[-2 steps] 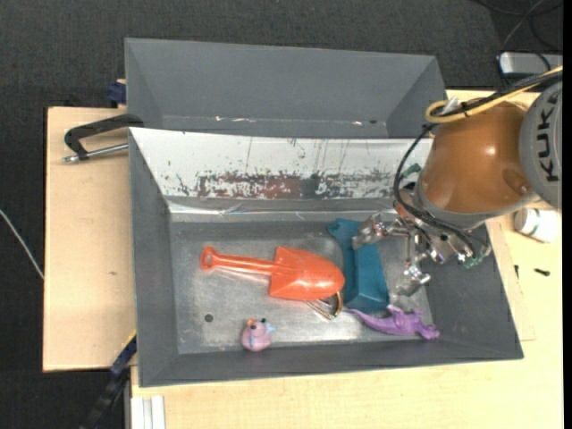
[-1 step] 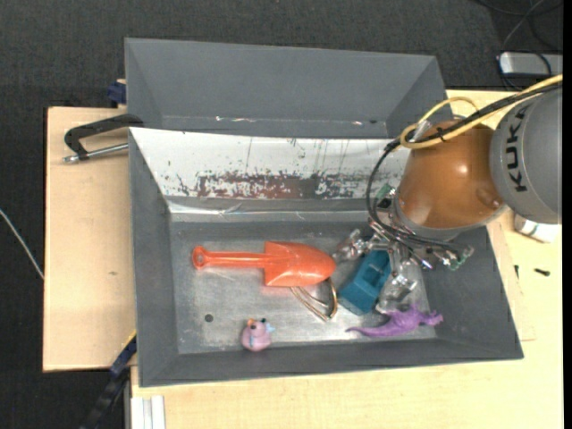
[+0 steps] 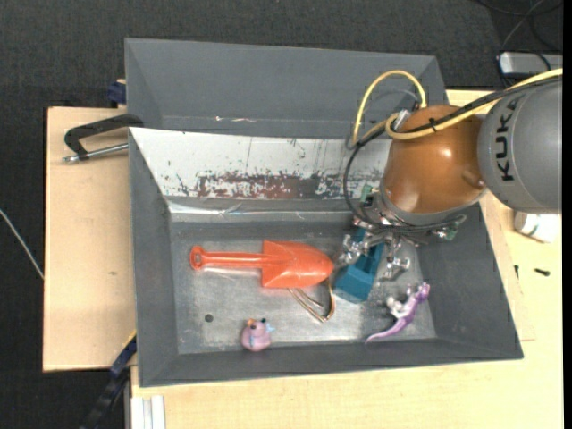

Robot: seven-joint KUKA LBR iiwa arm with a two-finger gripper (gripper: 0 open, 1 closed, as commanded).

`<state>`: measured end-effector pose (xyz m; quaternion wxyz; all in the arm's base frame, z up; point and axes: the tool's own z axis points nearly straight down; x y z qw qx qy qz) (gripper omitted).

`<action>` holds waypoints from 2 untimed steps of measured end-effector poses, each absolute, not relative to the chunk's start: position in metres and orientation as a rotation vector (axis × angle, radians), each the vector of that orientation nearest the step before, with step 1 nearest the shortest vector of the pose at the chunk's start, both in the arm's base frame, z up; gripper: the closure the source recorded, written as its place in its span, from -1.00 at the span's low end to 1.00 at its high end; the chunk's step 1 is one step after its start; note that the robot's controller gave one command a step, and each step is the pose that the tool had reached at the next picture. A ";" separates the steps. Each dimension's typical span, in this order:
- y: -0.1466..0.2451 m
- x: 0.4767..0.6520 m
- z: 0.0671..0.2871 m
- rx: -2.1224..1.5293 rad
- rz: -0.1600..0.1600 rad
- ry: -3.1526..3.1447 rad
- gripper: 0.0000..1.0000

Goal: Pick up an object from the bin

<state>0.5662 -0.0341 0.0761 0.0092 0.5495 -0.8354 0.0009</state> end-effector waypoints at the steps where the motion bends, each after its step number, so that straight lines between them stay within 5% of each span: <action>1: -0.033 0.569 0.075 1.722 0.001 -2.598 1.00; 2: -0.033 0.567 0.079 1.721 -0.001 -2.606 1.00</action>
Offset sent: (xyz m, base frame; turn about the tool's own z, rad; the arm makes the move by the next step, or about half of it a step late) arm -0.0002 0.0001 0.1078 0.0000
